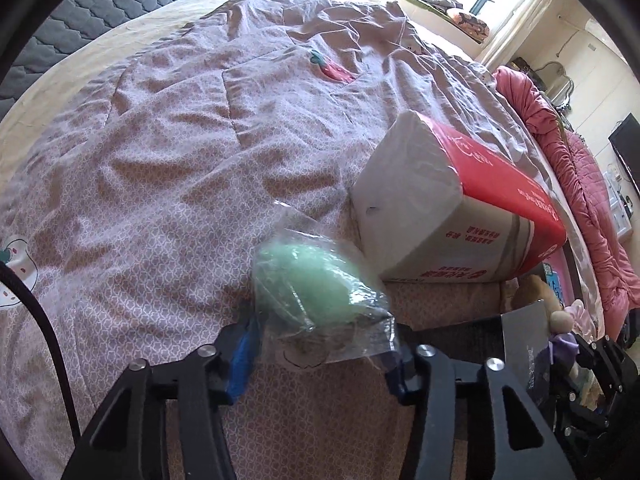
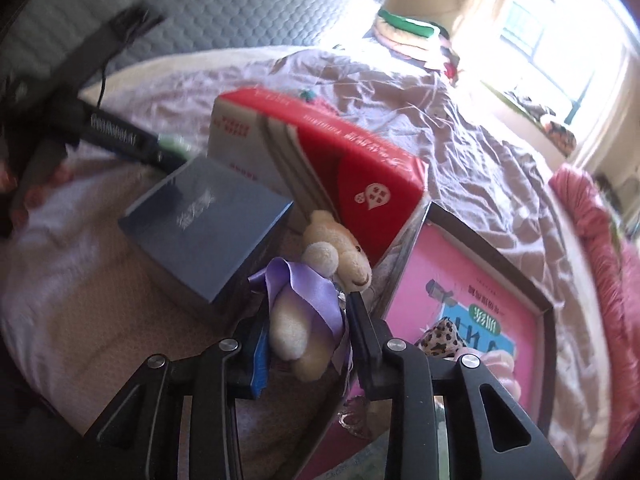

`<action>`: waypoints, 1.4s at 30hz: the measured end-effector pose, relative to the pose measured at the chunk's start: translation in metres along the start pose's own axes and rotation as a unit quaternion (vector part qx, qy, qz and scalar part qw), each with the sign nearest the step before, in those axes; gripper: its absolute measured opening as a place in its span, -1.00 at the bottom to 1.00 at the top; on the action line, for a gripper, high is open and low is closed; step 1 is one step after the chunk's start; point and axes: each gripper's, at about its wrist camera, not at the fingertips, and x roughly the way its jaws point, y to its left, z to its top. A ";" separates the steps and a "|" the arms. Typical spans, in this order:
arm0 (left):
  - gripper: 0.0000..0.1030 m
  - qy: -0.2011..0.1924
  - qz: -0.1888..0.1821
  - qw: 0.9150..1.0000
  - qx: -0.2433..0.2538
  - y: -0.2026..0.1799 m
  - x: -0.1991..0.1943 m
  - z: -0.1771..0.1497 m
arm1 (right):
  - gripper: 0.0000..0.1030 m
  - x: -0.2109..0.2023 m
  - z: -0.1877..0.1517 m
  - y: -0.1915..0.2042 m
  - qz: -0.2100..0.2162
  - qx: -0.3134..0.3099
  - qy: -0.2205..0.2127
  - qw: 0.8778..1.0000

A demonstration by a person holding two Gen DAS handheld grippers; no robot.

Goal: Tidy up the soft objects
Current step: 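Grasp the green mesh-bagged ball with the left gripper while the right gripper grasps the purple-bowed bear, then lift and carry the mesh bag with the left gripper while the right gripper carries the bear to the tray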

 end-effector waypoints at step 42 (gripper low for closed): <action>-0.29 -0.036 -0.012 0.998 0.048 -0.035 -0.077 -0.024 | -0.63 -0.013 0.004 -0.025 0.063 0.191 0.000 0.979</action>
